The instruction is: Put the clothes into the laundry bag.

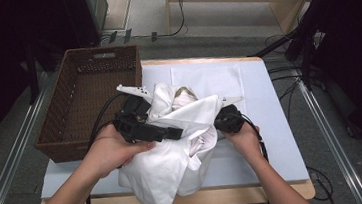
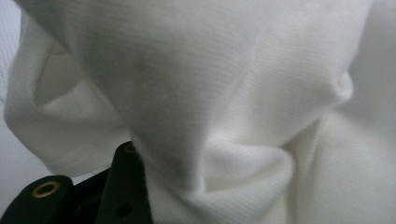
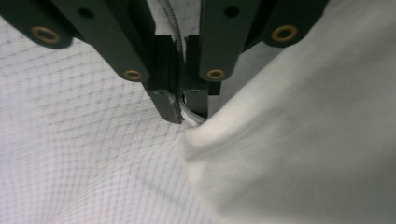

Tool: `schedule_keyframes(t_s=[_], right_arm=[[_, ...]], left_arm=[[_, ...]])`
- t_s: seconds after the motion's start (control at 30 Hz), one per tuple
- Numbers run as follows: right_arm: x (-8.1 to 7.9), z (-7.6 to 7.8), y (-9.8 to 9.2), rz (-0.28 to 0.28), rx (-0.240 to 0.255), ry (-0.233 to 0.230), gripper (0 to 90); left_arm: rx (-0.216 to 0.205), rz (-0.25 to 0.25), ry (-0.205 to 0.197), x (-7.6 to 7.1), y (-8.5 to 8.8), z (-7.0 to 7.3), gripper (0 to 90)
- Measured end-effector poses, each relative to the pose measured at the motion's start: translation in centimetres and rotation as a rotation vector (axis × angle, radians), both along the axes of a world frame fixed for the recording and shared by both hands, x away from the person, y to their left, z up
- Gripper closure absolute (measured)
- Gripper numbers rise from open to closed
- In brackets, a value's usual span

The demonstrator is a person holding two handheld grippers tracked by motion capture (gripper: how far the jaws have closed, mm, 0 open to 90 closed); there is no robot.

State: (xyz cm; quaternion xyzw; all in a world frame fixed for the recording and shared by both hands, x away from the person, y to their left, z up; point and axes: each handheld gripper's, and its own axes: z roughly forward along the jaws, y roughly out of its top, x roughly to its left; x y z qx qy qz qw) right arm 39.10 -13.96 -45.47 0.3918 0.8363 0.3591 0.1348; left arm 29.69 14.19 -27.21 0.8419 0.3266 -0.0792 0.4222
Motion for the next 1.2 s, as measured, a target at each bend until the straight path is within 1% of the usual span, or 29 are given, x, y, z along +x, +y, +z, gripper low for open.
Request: schedule_keyframes(t_s=[0.07,0.1,0.13,0.17,0.2,0.23,0.27,0.37,0.4,0.47,0.5,0.53,0.6,0.67,0.73,0.77,0.8,0.83,0.87,0.97,1.07,1.1,1.13,1.2], right_arm=[[0.1,0.3,-0.1,0.001,0.002,-0.002,88.9],[0.2,0.7,-0.3,-0.001,0.018,-0.007,89.2],[0.4,1.1,-0.5,-0.003,0.023,-0.01,89.3],[0.6,1.7,-0.8,-0.009,0.049,-0.003,89.5],[0.6,1.7,-0.8,-0.009,0.049,-0.003,89.5],[0.8,2.0,-0.9,-0.007,0.056,-0.003,89.6],[0.9,2.4,-0.9,-0.002,0.068,0.002,89.6],[1.1,3.4,-1.1,-0.009,0.088,0.019,89.6],[1.1,3.8,-1.3,-0.01,0.102,0.01,89.6],[1.1,4.0,-1.4,-0.013,0.105,0.008,89.6],[1.1,4.1,-1.5,-0.015,0.112,0.005,89.6],[1.0,4.3,-1.8,-0.019,0.135,0.007,89.6],[0.9,4.4,-1.9,-0.022,0.14,0.007,89.7],[0.9,4.5,-1.8,-0.021,0.14,0.006,89.6],[0.8,4.5,-1.8,-0.018,0.143,0.006,89.7],[0.8,4.5,-1.8,-0.019,0.147,0.01,89.7],[0.8,4.6,-1.9,-0.017,0.151,0.007,89.7],[0.8,4.6,-1.9,-0.02,0.157,0.009,89.7],[0.8,4.7,-2.0,-0.021,0.172,0.012,89.6],[0.7,4.8,-2.1,-0.023,0.177,0.012,89.7],[0.6,4.8,-2.2,-0.019,0.169,0.011,89.7],[0.6,4.8,-2.2,-0.018,0.172,0.011,89.7],[0.6,4.9,-2.2,-0.019,0.175,0.009,89.7],[0.4,5.1,-2.2,-0.016,0.18,0.001,89.8]], left_arm=[[0.0,-0.004,-0.002,-0.3,0.0,-0.5,53.5],[0.001,-0.006,-0.006,-0.4,-0.1,-0.8,53.5],[0.001,-0.011,-0.008,-0.5,-0.3,-1.1,53.5],[0.006,-0.014,-0.008,-0.6,-0.4,-1.3,53.5],[0.012,-0.018,-0.008,-0.7,-0.6,-1.6,53.5],[0.019,-0.021,-0.008,-0.8,-0.9,-2.0,53.5],[0.036,-0.026,-0.013,-0.8,-1.2,-2.4,53.5],[0.05,-0.034,-0.007,-0.7,-2.0,-3.7,53.5],[0.049,-0.036,-0.007,-0.7,-2.3,-4.2,53.5],[0.06,-0.042,-0.011,-0.6,-2.8,-5.0,53.5],[0.063,-0.039,-0.012,-0.5,-3.0,-5.5,53.5],[0.067,-0.038,-0.014,-0.4,-3.4,-6.0,53.4],[0.064,-0.038,-0.01,-0.2,-3.8,-6.7,53.5],[0.056,-0.044,-0.024,-0.2,-4.2,-6.7,53.5],[0.025,-0.046,-0.053,-0.4,-4.7,-6.4,53.5],[0.019,-0.045,-0.067,-0.4,-4.9,-6.2,53.5],[0.027,-0.048,-0.08,-0.3,-5.2,-6.2,53.5],[0.03,-0.046,-0.085,0.1,-5.6,-6.6,53.5],[0.039,-0.049,-0.087,0.3,-5.8,-6.9,53.5],[0.086,-0.041,-0.082,1.2,-6.6,-9.0,53.5],[0.097,-0.043,-0.062,2.0,-7.2,-11.1,53.4],[0.107,-0.04,-0.063,2.2,-7.5,-11.8,53.4],[0.129,-0.042,-0.064,2.5,-7.8,-12.5,53.4],[0.154,-0.042,-0.068,2.9,-8.2,-13.5,53.3]])
